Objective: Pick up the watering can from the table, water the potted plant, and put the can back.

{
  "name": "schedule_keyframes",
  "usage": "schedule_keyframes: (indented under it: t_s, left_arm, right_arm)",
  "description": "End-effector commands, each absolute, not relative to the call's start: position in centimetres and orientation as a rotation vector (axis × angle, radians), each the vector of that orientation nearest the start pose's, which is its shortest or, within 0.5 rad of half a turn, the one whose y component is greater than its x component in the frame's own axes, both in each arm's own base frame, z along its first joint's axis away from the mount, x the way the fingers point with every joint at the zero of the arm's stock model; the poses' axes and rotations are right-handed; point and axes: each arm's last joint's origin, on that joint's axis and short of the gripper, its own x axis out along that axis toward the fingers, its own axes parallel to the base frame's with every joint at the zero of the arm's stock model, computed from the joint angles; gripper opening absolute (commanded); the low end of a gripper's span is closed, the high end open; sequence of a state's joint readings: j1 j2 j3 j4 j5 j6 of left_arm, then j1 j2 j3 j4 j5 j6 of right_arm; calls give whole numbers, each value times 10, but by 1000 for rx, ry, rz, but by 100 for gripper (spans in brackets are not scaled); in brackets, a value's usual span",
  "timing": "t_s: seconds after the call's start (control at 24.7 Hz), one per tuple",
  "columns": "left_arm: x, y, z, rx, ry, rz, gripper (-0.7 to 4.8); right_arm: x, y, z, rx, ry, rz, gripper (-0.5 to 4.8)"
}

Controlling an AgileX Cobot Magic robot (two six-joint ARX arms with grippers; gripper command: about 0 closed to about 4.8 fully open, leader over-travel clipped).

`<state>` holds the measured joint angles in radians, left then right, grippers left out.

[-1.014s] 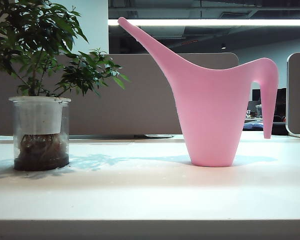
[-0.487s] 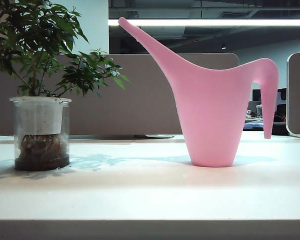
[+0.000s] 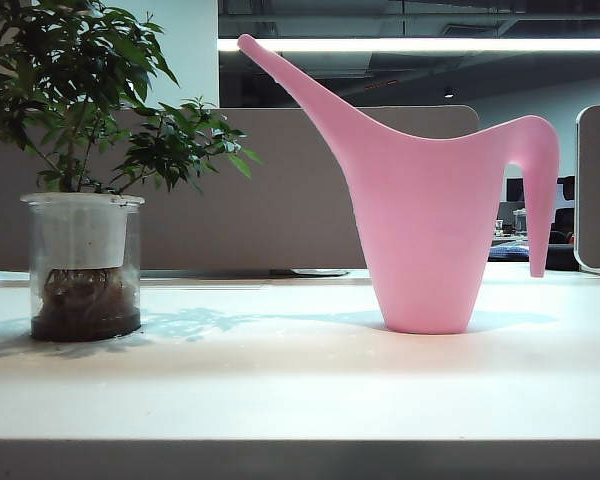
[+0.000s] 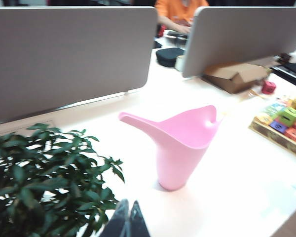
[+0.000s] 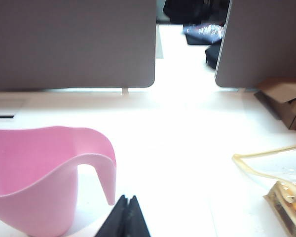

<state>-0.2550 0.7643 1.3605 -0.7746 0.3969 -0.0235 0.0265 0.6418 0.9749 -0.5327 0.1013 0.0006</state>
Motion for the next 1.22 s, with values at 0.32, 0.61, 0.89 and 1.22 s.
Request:
schedule_keyframes:
  t_s: [0.32,0.61,0.89,1.22]
  left_arm:
    - [85,-37,450,42,245,-556,-5]
    - [84,-35,450,55,251,-491,-5]
    - [84,-34,450,60,248,-448,-5]
    - [84,-34,450,60,250,-449,-5]
  right_arm:
    - [156,9,362,-16,343,30,23]
    - [194,11,341,-22,448,30,329]
    - [247,15,276,-69,489,80,479]
    - [279,17,231,-64,399,96,479]
